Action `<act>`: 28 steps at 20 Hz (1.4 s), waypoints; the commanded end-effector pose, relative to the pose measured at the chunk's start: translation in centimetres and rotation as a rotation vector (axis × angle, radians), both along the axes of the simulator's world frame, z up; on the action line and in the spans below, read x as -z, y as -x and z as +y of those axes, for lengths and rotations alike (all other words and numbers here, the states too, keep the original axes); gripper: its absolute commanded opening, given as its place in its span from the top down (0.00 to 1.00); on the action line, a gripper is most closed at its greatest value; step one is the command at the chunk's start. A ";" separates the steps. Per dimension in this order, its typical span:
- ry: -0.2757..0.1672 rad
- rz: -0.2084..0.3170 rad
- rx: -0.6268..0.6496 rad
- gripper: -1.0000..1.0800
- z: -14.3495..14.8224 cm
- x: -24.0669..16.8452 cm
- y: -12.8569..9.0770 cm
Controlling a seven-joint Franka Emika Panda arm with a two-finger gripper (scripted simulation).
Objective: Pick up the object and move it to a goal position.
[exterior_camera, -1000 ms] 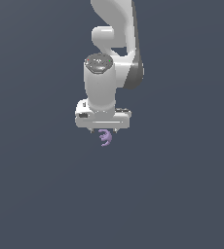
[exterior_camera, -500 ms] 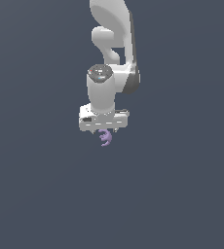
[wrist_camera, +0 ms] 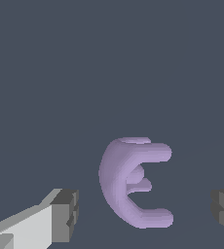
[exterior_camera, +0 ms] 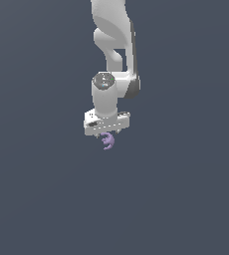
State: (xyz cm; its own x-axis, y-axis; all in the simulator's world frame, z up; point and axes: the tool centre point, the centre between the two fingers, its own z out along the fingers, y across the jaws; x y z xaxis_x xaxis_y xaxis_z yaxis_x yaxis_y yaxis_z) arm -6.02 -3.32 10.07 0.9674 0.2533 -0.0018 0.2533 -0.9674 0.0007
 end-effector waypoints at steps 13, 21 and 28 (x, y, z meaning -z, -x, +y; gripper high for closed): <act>-0.001 -0.001 -0.021 0.04 0.0 2.6 0.5; -0.001 -0.001 -0.023 0.04 0.0 5.4 0.6; -0.001 -0.002 -0.023 1.00 0.0 5.5 0.5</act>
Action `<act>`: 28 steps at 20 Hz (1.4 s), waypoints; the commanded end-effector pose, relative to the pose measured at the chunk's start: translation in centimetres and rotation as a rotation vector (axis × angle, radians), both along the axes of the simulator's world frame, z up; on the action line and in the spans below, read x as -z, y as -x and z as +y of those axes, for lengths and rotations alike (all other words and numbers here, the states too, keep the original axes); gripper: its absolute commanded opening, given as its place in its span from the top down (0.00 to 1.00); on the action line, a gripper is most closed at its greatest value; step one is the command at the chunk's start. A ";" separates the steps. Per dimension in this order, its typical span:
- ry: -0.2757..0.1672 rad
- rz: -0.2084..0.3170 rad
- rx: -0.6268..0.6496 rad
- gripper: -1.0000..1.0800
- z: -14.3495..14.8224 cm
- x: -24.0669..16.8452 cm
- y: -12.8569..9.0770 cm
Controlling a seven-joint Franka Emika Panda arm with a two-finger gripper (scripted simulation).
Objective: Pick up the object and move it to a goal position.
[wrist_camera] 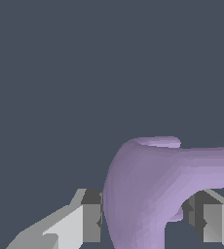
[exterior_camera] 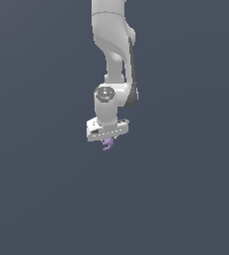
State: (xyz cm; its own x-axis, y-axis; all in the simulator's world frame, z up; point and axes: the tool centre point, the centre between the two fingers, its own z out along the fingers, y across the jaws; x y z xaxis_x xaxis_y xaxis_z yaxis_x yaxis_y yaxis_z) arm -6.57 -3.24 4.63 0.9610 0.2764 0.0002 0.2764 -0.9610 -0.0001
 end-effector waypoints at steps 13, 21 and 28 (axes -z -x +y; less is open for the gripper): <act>0.000 -0.001 0.001 1.00 1.3 -1.3 0.0; 0.001 0.000 0.001 1.00 6.2 -6.1 -0.1; 0.002 0.000 0.001 1.00 12.2 -12.0 -0.3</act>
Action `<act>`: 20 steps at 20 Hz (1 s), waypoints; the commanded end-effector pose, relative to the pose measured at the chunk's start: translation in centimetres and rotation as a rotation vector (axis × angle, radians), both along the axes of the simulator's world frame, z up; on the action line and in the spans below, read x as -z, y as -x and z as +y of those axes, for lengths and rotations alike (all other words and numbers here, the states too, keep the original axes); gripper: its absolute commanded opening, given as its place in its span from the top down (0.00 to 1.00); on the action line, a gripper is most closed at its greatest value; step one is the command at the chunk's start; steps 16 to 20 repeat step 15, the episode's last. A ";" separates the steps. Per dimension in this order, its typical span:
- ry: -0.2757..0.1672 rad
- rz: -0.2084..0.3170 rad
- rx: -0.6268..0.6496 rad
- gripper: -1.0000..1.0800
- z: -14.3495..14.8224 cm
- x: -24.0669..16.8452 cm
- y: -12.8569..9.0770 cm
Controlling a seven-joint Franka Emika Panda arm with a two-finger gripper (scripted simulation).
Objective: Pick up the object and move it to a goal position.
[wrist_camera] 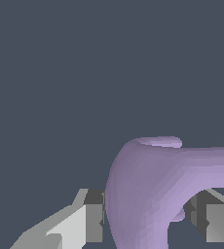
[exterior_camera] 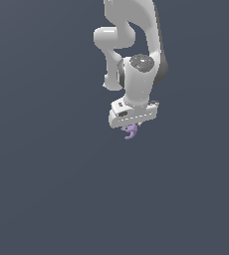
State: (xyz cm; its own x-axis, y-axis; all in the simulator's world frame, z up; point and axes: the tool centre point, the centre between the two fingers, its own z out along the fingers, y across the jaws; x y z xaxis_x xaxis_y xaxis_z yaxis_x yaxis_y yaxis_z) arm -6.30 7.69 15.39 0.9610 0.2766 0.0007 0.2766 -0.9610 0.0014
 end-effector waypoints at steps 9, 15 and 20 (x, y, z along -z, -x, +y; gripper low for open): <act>0.000 0.001 0.001 1.00 6.2 -6.1 -0.4; 0.000 0.001 0.001 1.00 7.2 -7.0 -0.5; 0.000 0.001 0.001 1.00 7.2 -7.0 -0.5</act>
